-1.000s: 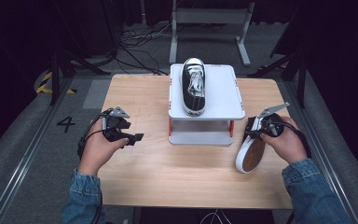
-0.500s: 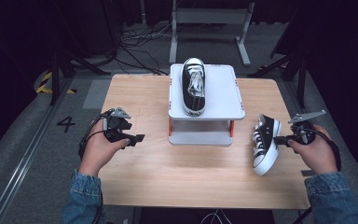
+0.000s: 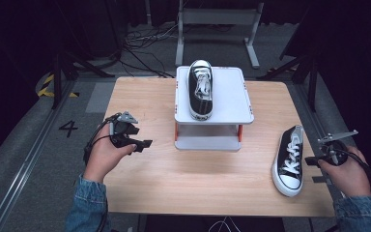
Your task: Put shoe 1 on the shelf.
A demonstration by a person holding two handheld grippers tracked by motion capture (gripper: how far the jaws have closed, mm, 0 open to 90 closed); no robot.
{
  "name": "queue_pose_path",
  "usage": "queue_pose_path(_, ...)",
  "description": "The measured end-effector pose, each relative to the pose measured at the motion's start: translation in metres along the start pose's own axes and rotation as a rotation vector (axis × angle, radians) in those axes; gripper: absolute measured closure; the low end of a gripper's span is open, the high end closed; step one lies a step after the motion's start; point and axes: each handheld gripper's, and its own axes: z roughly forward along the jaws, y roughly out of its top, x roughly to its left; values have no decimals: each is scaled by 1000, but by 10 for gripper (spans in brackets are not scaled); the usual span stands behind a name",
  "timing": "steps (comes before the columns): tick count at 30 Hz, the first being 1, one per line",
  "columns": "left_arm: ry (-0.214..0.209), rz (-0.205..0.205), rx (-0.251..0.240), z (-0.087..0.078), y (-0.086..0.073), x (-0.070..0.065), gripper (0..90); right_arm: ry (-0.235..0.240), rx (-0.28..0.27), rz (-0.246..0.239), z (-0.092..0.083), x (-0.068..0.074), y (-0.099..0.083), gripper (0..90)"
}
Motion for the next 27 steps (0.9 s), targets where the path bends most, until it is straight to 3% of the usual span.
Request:
queue_pose_path(3,-3,4,15,3,0,1,292,8,-44,-33,-9,7,6,832)
queue_pose_path(5,-2,-2,14,3,0,0,292,6,-67,-34,-11,9,11,800)
queue_pose_path(6,-4,4,17,4,0,-1,292,-3,-112,-30,-10,10,22,724)
queue_pose_path(7,-4,4,17,4,0,-1,292,-3,-112,-30,-10,10,22,724)
queue_pose_path(8,-7,5,19,4,0,-1,291,-18,-139,-22,-6,10,34,685)
queue_pose_path(12,-4,3,25,5,-1,0,291,-49,-163,8,6,6,53,625)
queue_pose_path(13,-5,-1,25,6,-2,1,291,-62,-165,59,17,1,63,586)
queue_pose_path(14,-5,-1,25,6,-2,1,291,-62,-165,59,17,1,63,586)
queue_pose_path(16,-6,-9,32,7,-3,2,291,-106,-143,138,30,-8,72,593)
queue_pose_path(22,-7,-11,46,8,-5,6,291,-136,-59,234,49,-17,82,652)
queue_pose_path(24,-9,-15,37,10,-4,4,291,-136,-53,284,54,-19,83,651)
queue_pose_path(25,-9,-15,37,10,-4,4,291,-136,-53,284,54,-19,83,651)
queue_pose_path(27,-12,-9,40,9,-4,3,291,-100,-57,315,59,-18,81,662)
